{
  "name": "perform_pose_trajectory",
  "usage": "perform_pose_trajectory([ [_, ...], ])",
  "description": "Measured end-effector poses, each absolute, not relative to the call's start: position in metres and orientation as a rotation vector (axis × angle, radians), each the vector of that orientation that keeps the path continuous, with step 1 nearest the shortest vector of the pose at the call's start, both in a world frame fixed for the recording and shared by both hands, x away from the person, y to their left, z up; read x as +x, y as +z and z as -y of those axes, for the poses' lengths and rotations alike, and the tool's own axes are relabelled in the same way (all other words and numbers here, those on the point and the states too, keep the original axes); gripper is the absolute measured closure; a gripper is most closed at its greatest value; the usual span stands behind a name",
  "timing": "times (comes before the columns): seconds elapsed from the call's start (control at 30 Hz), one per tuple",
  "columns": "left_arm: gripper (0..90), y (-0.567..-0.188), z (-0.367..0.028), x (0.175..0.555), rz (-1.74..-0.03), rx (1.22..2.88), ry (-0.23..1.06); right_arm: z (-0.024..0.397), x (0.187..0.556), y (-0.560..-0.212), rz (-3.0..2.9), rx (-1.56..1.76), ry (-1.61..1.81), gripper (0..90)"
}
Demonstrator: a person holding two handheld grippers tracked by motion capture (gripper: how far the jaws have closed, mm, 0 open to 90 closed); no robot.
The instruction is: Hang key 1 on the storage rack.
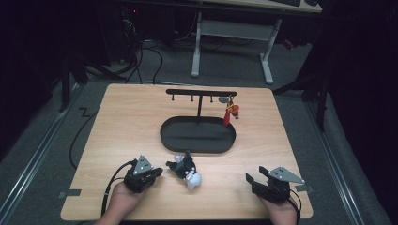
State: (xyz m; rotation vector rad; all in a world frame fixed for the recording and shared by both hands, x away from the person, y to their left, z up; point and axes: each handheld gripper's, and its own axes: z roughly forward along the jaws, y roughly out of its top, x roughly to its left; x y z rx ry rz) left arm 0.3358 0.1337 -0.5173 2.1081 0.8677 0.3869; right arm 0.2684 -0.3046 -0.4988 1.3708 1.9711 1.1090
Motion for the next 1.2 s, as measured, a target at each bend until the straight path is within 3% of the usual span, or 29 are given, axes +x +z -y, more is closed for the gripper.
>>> perform_pose_trajectory([
  [0.17, 90.0, -0.517, -0.128, 0.354, -0.961, 2.114, 0.48, 0.307, 0.267, -0.497, -1.95, 1.384, 1.129, 37.1],
  [0.37, 90.0, -0.52, -0.093, 0.362, -0.951, 2.167, 0.473, 0.31, 0.267, -0.496, -1.941, 1.399, 1.163, 37.4],
  [0.53, 90.0, -0.52, -0.039, 0.351, -0.843, 2.232, 0.417, 0.316, 0.267, -0.496, -1.94, 1.407, 1.17, 38.1],
  [0.57, 90.0, -0.519, -0.013, 0.345, -0.792, 2.248, 0.391, 0.317, 0.267, -0.496, -1.937, 1.413, 1.171, 38.2],
  [0.8, 90.0, -0.52, 0.041, 0.331, -0.669, 2.282, 0.332, 0.329, 0.265, -0.495, -1.901, 1.446, 1.187, 38.7],
  [0.87, 86.8, -0.521, 0.042, 0.328, -0.664, 2.275, 0.317, 0.332, 0.264, -0.495, -1.893, 1.455, 1.194, 38.9],
  [0.93, 77.6, -0.522, 0.033, 0.323, -0.671, 2.266, 0.305, 0.335, 0.264, -0.495, -1.891, 1.459, 1.199, 39.0],
  [1.07, 76.4, -0.52, 0.006, 0.3, -0.667, 2.217, 0.275, 0.339, 0.264, -0.497, -1.886, 1.481, 1.209, 39.1],
  [1.2, 72.2, -0.516, 0.008, 0.278, -0.591, 2.223, 0.168, 0.34, 0.264, -0.497, -1.88, 1.49, 1.215, 39.2],
])
